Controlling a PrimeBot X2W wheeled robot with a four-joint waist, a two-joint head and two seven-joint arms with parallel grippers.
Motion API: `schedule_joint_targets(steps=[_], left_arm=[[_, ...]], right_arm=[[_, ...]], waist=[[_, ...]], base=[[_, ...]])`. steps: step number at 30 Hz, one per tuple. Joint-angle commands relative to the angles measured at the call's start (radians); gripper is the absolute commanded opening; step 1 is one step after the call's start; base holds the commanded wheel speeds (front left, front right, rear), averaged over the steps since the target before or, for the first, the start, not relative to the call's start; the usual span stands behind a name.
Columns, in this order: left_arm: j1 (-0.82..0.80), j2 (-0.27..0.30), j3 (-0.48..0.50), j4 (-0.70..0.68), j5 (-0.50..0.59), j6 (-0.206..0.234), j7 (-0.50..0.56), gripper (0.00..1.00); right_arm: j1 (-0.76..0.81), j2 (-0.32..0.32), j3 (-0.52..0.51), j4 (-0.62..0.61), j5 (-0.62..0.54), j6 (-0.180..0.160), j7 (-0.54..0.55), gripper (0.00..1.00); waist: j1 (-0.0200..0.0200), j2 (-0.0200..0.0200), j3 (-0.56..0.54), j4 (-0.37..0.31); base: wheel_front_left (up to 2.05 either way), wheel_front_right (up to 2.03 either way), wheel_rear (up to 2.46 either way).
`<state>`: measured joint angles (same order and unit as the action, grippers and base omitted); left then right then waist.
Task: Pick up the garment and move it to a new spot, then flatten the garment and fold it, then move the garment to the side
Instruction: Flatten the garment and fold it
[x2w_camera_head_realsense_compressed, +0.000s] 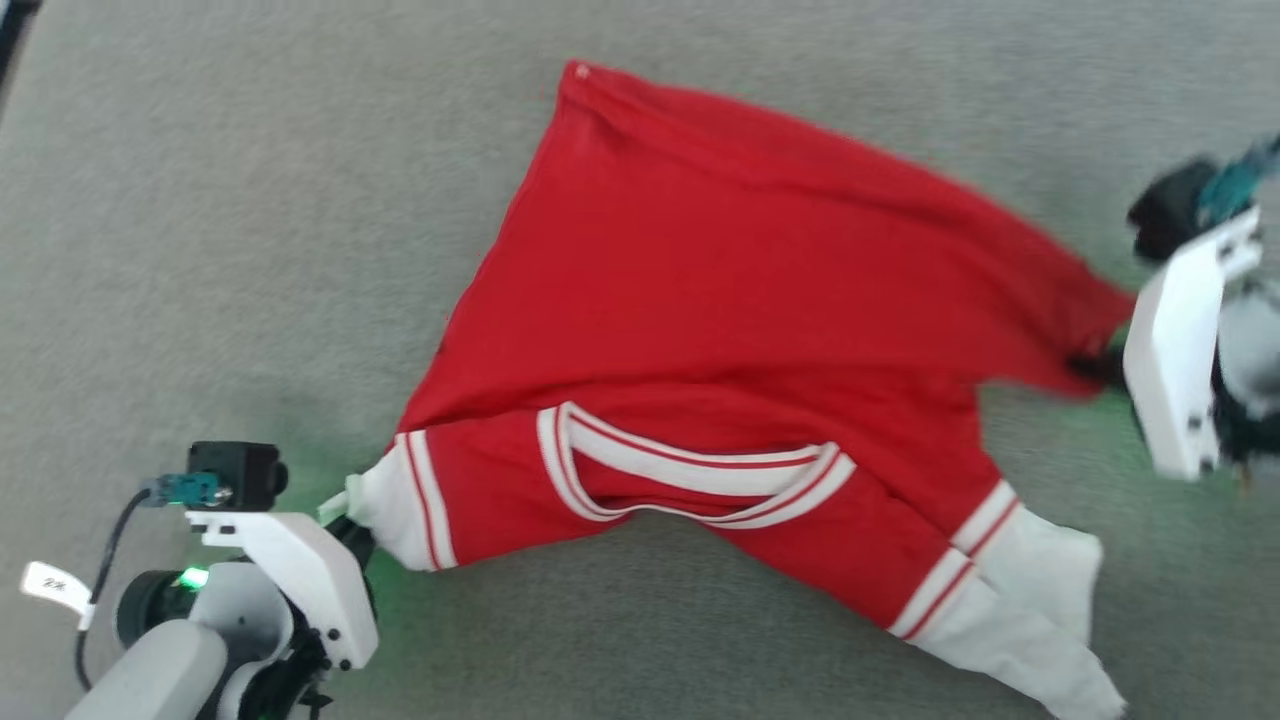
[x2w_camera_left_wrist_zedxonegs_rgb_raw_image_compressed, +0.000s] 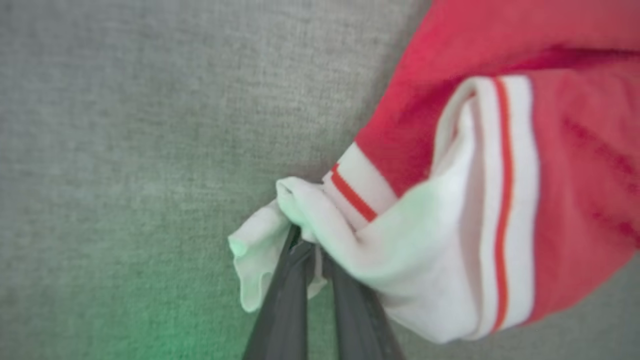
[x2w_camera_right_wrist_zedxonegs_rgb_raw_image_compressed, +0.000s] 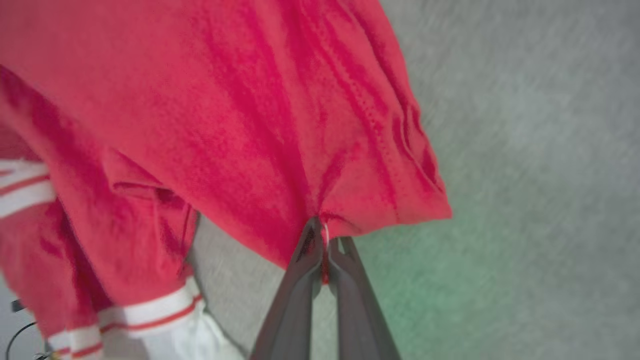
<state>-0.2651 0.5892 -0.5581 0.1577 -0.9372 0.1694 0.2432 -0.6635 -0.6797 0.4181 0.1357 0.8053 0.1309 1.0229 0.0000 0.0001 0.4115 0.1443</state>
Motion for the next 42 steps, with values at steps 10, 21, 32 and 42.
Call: schedule_joint_targets(steps=[10,21,32,42], left_arm=[[-0.002,0.001,-0.003,-0.030,-0.012,0.018,0.028,0.00],[0.018,-0.005,-0.019,-0.009,-0.020,0.001,0.021,0.00],[0.056,0.014,-0.013,-0.018,-0.026,0.012,0.006,0.00],[0.025,-0.005,-0.028,-0.037,-0.014,0.008,0.010,0.00]], right_arm=[[0.448,0.055,-0.201,-0.228,0.014,0.000,0.044,0.00],[0.636,0.236,-0.305,-0.179,-0.171,-0.003,-0.184,1.00],[0.652,0.249,-0.404,-0.422,-0.250,0.000,-0.386,1.00],[0.480,0.234,-0.308,-0.444,-0.301,0.000,-0.498,1.00]], waist=[[0.0000,-0.0001,-0.049,-0.100],[0.0000,-0.0001,-0.077,-0.087],[0.0000,-0.0001,-0.112,-0.077],[0.0000,-0.0001,-0.103,-0.017]], base=[[0.00,0.00,0.00],[0.00,0.00,0.00],[0.00,0.00,0.00],[0.00,0.00,0.00]])
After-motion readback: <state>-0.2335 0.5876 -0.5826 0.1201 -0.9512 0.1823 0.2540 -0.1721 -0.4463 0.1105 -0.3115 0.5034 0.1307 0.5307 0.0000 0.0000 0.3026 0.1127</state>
